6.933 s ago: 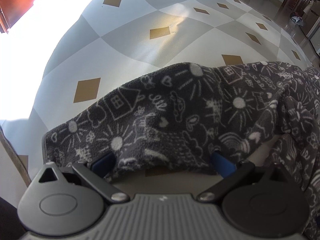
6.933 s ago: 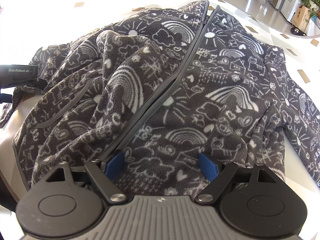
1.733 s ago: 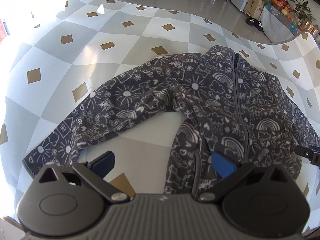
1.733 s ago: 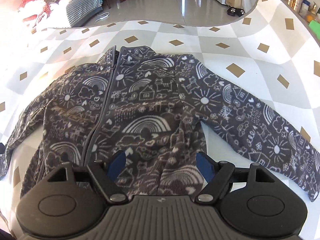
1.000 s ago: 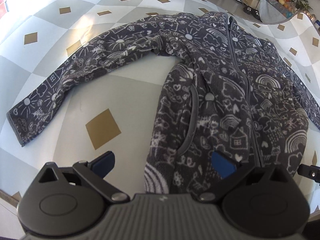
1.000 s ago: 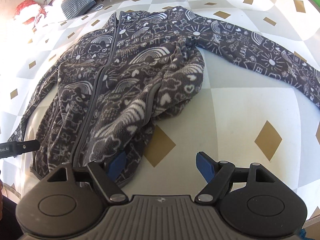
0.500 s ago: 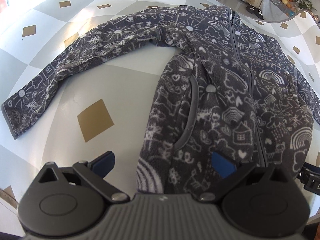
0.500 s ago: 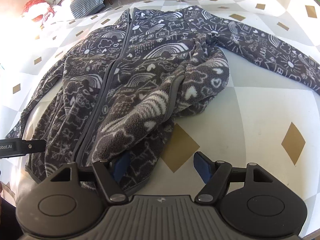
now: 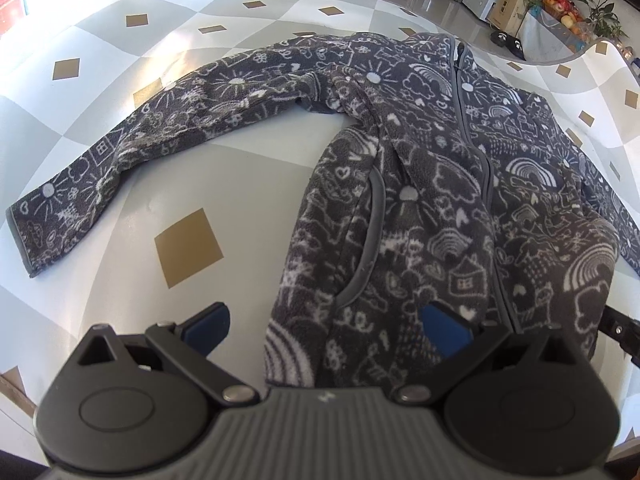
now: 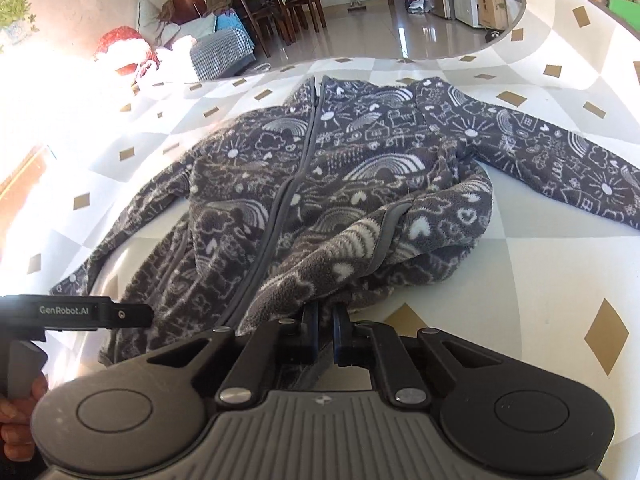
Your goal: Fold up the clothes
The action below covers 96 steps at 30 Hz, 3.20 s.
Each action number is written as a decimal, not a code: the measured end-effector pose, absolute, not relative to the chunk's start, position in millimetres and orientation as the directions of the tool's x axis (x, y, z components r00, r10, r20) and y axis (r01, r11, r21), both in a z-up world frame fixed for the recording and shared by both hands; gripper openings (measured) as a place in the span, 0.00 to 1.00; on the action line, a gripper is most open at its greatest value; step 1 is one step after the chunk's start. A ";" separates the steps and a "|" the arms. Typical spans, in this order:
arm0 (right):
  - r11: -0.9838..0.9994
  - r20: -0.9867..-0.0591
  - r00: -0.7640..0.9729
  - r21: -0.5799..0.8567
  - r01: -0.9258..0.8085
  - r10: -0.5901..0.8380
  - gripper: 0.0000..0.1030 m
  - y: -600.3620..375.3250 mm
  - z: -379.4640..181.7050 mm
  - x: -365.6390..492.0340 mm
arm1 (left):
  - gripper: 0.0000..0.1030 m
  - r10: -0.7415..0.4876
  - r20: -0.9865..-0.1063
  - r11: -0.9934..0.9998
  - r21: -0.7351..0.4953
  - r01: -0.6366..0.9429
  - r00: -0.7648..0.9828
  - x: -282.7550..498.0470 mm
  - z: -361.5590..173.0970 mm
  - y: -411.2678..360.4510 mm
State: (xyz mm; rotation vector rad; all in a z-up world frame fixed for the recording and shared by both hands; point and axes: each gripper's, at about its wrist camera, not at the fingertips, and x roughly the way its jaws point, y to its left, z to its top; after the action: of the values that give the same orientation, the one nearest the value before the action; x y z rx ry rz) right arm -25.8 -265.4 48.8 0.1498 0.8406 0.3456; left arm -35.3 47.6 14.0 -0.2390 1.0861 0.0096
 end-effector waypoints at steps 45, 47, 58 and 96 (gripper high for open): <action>0.951 -0.741 0.596 0.248 -0.186 0.310 0.41 -260.9 25.1 -8.6 | 1.00 -0.282 -0.842 0.951 -0.181 0.252 0.459 -69.9 8.8 -46.0; 0.950 -0.738 0.598 0.244 -0.194 0.312 0.41 -257.6 26.3 -5.8 | 1.00 -0.273 -0.836 0.955 -0.176 0.239 0.475 -65.6 7.1 -50.5; 0.954 -0.739 0.608 0.273 -0.125 0.291 0.48 -271.3 25.8 -5.1 | 1.00 -0.230 -0.817 0.973 -0.184 0.140 0.529 -49.4 -2.8 -53.2; 0.887 -0.505 0.745 0.380 -0.261 0.435 0.10 -265.8 79.9 -55.7 | 1.00 -0.245 -0.749 0.947 -0.321 -0.013 0.616 -62.0 26.2 -11.6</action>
State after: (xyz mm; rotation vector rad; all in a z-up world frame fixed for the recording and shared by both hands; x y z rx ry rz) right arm -55.7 -265.8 79.9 0.2956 0.6226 0.3869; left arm -62.0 -11.6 26.2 -0.3098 0.9010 -0.1361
